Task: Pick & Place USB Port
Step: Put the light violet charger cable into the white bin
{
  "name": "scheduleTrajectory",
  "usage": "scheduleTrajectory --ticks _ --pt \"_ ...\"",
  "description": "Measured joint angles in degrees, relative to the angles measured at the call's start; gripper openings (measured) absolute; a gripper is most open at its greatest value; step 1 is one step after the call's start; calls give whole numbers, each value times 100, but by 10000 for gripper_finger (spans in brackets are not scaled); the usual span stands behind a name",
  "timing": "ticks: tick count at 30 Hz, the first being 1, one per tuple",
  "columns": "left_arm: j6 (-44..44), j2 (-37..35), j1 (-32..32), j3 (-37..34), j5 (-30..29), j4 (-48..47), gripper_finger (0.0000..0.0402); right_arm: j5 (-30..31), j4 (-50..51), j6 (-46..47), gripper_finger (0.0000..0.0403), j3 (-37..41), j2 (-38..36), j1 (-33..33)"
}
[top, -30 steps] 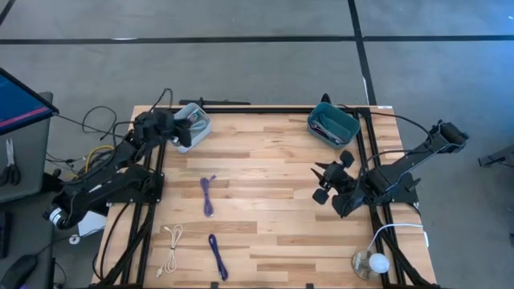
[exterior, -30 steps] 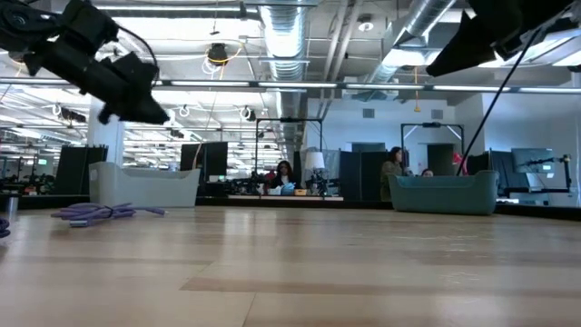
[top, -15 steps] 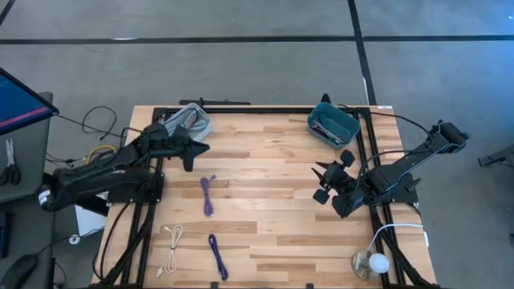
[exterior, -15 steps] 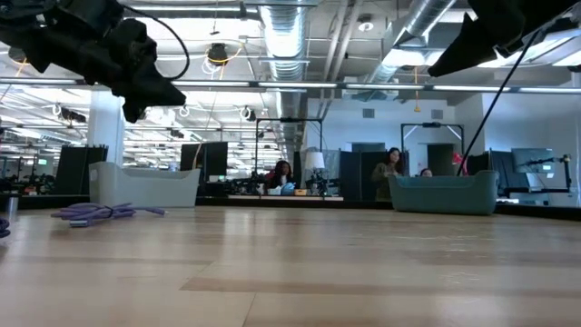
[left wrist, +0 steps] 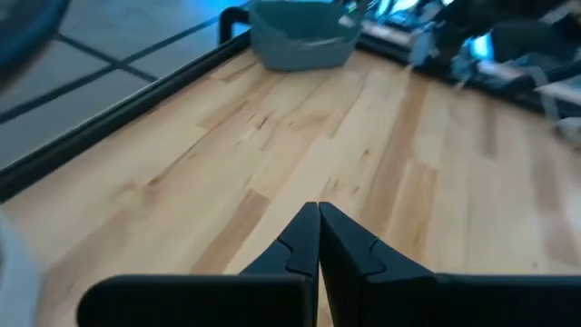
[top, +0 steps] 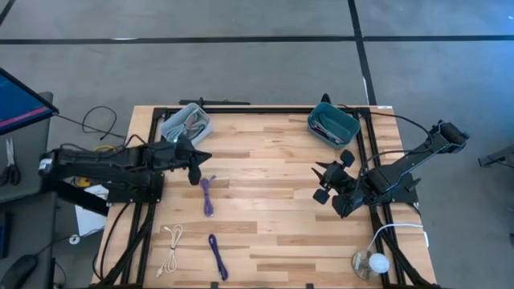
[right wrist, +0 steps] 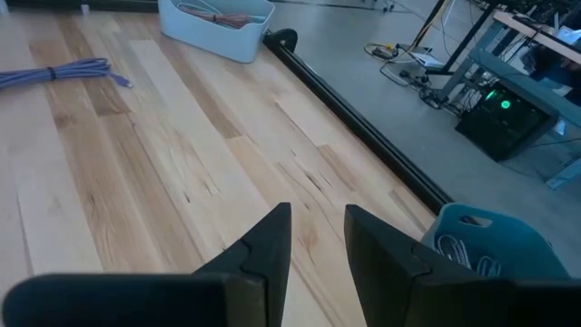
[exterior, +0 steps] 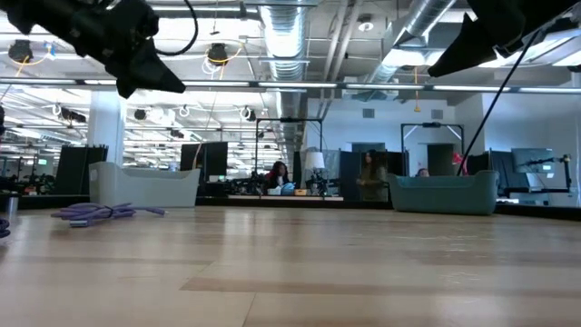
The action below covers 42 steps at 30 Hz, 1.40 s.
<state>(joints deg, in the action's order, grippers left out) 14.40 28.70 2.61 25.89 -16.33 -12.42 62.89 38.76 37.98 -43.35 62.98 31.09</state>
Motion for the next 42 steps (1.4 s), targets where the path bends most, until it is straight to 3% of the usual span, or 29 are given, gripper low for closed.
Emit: scheduleTrajectory --ticks 5,12,20,26,29,33,37,42 --pt "740 503 -722 439 -930 -609 6 -2 2 0 98 0 0 0" --pt "2429 1153 -1094 791 -1174 -1686 6 -7 2 0 98 0 0 0" --pt "4649 1823 -1076 1419 -560 -3538 5 -166 2 0 98 0 0 0" --pt "4764 1928 -1006 1545 1038 -3056 6 -164 4 0 98 0 0 -4" --pt "4756 1926 -1007 1545 1525 -2782 6 -164 4 0 98 0 0 -4" --pt "4809 1926 -1006 1545 1558 -2654 6 -164 5 0 98 0 0 -4" --pt "5102 2084 -1000 1545 1121 -2658 6 -164 5 0 98 0 0 -2" --pt "5065 2542 -1006 1545 1383 -2753 6 -174 7 0 98 0 0 0"
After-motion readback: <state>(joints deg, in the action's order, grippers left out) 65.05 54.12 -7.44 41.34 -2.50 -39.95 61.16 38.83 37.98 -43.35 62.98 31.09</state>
